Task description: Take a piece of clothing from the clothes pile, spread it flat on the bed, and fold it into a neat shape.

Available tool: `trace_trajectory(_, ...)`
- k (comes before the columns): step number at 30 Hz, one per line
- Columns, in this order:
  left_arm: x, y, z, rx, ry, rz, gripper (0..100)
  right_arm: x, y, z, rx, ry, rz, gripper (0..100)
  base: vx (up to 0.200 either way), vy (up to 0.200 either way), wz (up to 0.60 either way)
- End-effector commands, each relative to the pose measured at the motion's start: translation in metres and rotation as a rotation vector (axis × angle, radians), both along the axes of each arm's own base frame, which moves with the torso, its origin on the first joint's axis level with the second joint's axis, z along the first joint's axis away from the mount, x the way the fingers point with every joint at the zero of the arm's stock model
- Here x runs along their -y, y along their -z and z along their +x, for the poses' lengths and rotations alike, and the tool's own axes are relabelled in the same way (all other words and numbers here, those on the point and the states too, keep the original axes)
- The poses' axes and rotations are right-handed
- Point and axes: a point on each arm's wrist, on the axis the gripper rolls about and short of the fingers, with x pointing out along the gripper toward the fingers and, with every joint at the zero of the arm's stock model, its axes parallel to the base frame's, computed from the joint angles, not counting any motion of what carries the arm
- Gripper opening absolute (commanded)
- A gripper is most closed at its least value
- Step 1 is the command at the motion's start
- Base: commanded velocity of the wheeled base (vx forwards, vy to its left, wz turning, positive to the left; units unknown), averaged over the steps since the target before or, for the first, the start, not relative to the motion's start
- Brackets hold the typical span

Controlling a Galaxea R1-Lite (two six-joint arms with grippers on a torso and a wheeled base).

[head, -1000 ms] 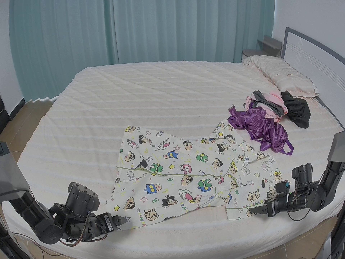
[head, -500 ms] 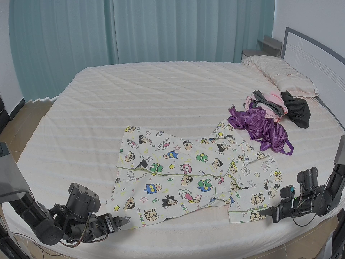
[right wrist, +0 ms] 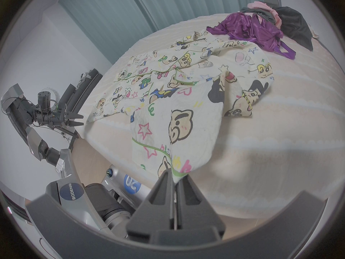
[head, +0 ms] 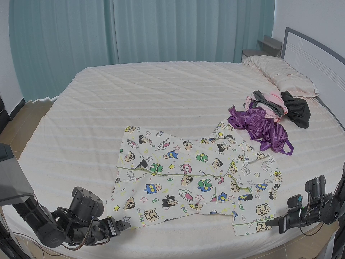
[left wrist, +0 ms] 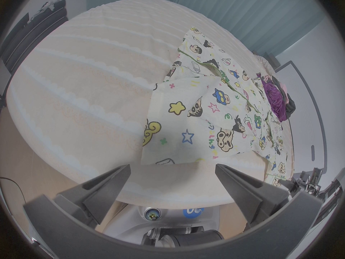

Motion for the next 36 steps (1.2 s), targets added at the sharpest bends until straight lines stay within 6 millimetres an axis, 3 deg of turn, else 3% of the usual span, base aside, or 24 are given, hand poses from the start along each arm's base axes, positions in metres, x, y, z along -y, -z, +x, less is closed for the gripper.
trace_trajectory(1,0.001,0.004,0.003,-0.002,-0.011,-0.004,100,0.001,0.0,-0.007,-0.013,0.003,0.001,0,0.0,0.0,0.0)
trace_trajectory(14,0.007,0.021,0.014,-0.007,-0.056,-0.023,100,0.004,-0.001,-0.015,-0.038,0.025,0.002,0,0.0,0.0,0.0)
trace_trajectory(36,0.01,0.026,0.024,0.03,-0.133,0.011,100,0.004,-0.003,-0.021,-0.061,0.02,0.0,0,0.0,0.0,0.0)
